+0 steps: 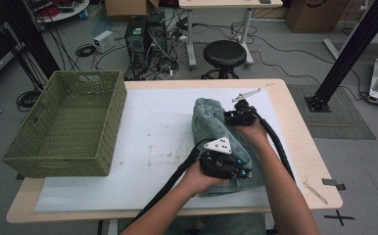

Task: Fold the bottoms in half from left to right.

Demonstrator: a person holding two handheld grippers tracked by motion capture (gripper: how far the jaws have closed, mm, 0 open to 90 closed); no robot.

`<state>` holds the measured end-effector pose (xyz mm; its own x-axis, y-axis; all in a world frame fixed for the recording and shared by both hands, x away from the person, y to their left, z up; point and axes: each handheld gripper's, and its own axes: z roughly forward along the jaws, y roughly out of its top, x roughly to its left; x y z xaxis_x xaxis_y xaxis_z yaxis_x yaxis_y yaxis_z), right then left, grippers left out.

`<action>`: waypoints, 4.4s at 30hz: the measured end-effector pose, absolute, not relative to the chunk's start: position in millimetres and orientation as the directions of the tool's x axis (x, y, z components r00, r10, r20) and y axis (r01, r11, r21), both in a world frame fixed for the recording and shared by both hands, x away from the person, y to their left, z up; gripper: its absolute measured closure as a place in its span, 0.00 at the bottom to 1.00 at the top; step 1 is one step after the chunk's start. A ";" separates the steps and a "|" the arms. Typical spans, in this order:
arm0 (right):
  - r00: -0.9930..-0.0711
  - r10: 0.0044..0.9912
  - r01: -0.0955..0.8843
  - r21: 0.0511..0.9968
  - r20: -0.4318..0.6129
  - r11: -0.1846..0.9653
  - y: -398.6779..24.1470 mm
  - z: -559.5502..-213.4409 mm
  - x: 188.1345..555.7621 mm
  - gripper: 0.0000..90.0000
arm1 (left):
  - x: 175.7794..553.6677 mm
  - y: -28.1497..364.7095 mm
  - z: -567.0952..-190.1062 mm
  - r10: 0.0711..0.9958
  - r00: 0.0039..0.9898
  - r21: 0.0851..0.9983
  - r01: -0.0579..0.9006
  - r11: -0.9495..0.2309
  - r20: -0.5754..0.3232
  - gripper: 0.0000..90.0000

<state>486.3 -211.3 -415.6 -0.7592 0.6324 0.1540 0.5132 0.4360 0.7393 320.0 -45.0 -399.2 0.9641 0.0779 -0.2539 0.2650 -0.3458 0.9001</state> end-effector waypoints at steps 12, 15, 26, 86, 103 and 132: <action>-0.729 0.670 0.522 0.745 0.138 0.415 -199.3 -412.2 491.1 0.57 | 320.3 -48.5 -406.5 0.071 0.964 0.896 0.263 -0.358 -0.255 0.86; -0.699 0.706 0.497 0.787 0.114 0.365 -219.0 -387.6 486.6 0.54 | 319.6 -50.7 -408.8 0.071 0.963 0.895 0.268 -0.357 -0.260 0.86; -0.788 0.614 0.367 0.831 0.038 0.419 -176.0 -322.2 467.4 0.40 | 318.3 -52.5 -411.5 0.079 0.965 0.896 0.262 -0.359 -0.251 0.86; -0.710 0.704 0.472 0.750 0.011 0.464 -203.3 -359.0 495.3 0.41 | 315.5 63.8 -373.7 0.376 0.919 0.893 0.261 -0.366 -0.115 0.32; -0.802 0.597 0.452 0.684 0.030 0.573 -154.2 -386.2 511.7 0.83 | 302.9 153.6 -385.5 0.503 0.857 0.894 0.306 -0.328 -0.109 0.31; -0.698 0.715 0.530 0.695 0.033 0.485 -221.6 -377.9 492.9 0.65 | 310.9 154.2 -392.8 0.568 0.819 0.897 0.305 -0.320 -0.075 0.31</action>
<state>492.9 -221.6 -377.9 -0.6979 0.7154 0.0333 0.5303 0.4850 0.6954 310.9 154.2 -392.8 0.8194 0.5683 -0.0752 0.3046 -0.3204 0.8970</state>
